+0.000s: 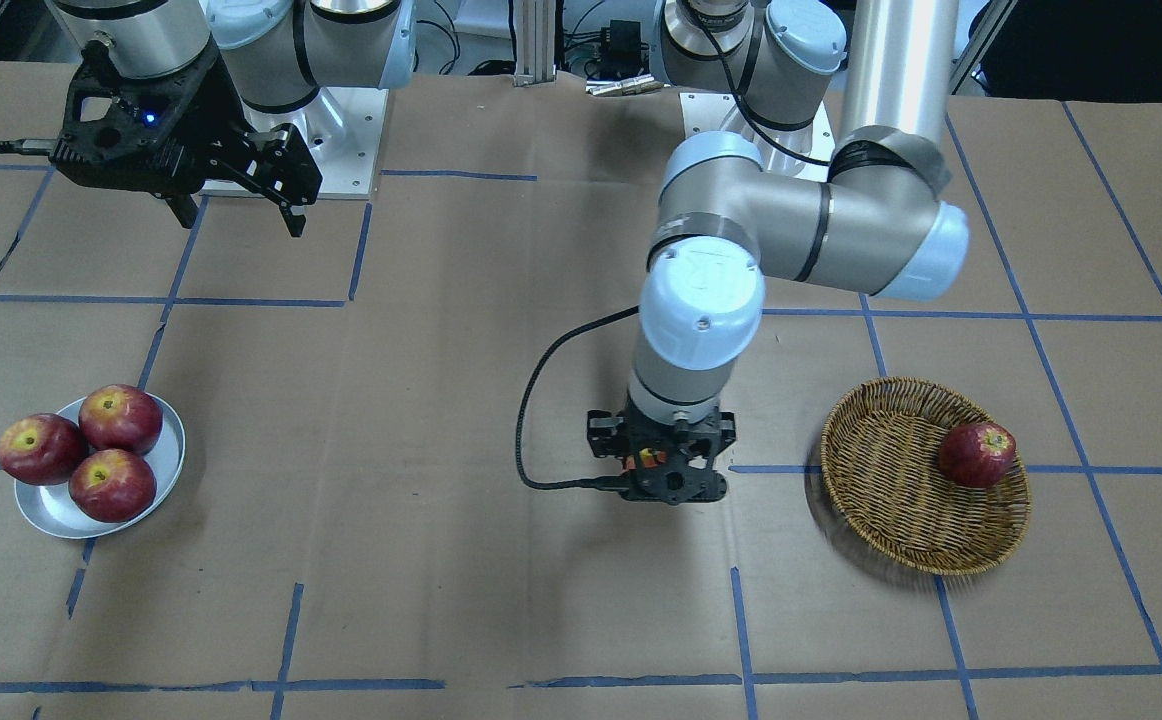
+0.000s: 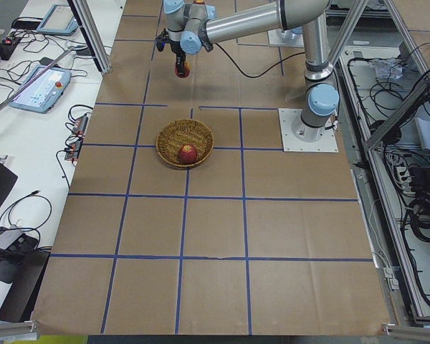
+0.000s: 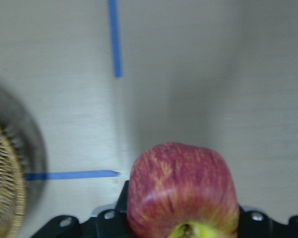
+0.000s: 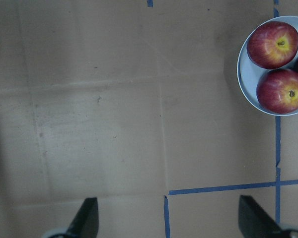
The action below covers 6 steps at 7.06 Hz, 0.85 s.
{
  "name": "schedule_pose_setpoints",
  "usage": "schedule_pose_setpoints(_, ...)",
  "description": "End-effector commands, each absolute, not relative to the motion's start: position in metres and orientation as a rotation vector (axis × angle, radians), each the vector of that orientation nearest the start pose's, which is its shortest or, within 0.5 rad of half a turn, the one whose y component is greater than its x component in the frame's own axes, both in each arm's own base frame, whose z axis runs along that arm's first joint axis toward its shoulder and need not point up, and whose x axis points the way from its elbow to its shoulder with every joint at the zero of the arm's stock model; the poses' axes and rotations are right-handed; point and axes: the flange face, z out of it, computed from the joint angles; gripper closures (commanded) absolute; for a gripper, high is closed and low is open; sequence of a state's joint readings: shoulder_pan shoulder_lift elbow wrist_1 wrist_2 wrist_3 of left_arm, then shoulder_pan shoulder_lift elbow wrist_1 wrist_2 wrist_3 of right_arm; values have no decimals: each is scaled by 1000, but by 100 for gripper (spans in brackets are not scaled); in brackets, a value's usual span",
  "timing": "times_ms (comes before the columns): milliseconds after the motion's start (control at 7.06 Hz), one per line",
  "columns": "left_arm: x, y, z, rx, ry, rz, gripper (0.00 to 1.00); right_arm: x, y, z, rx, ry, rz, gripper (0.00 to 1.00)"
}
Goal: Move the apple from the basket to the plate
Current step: 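Lift the apple with the left gripper and carry it toward the table center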
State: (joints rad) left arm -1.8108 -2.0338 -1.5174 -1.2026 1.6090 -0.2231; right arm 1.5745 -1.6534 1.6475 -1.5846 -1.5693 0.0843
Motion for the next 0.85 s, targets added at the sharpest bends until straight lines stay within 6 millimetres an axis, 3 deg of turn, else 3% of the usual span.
schedule_pose_setpoints(0, -375, -581, 240, -60, 3086, 49, 60, 135, -458, 491, 128, 3137, -29, 0)
schedule_pose_setpoints(142, -391, -573, 230, -34, 3083, 59, 60, 135, -458, 491, 123, 3138, -29, 0)
schedule_pose_setpoints(708, -392, -569, 203, -15, 3075, 119, 59, 135, -458, 489, 106, 3141, -27, 0)
